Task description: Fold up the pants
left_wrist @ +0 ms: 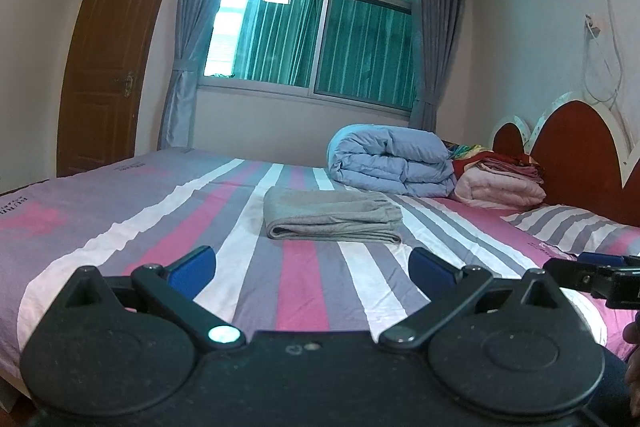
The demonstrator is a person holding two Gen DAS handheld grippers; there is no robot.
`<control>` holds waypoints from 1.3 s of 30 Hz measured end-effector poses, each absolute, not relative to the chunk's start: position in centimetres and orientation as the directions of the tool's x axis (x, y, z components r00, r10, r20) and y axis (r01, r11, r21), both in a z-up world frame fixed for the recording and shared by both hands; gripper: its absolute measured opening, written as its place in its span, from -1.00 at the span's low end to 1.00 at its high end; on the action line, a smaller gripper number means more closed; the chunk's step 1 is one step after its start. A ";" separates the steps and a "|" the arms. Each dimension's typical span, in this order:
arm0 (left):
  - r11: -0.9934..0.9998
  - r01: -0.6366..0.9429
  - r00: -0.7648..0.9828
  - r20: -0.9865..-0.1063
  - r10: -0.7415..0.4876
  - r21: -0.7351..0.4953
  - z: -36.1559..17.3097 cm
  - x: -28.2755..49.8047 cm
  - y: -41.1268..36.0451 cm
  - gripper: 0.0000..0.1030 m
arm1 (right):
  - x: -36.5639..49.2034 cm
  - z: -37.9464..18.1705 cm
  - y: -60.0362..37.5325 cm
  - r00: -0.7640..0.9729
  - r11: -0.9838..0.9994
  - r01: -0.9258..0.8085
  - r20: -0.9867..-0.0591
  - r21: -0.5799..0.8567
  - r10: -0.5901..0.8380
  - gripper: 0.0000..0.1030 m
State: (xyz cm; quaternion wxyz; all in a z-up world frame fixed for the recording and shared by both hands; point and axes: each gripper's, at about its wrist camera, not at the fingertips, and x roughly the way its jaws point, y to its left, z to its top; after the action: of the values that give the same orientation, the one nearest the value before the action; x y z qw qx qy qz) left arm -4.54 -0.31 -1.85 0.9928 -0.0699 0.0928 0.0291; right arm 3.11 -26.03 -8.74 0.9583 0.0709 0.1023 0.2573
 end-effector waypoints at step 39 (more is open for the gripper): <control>0.995 -0.018 0.984 -0.176 0.001 -0.099 -1.5 -4.6 0.1 0.88 | 3.5 -9.1 -25.7 0.852 0.864 -0.466 -0.170 0.189 0.496 1.00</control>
State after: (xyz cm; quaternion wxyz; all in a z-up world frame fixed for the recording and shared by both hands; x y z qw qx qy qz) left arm -4.58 0.15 -1.54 0.9948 -0.0500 0.0884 0.0047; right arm 3.46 -25.66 -9.09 0.9596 0.0708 0.1068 0.2506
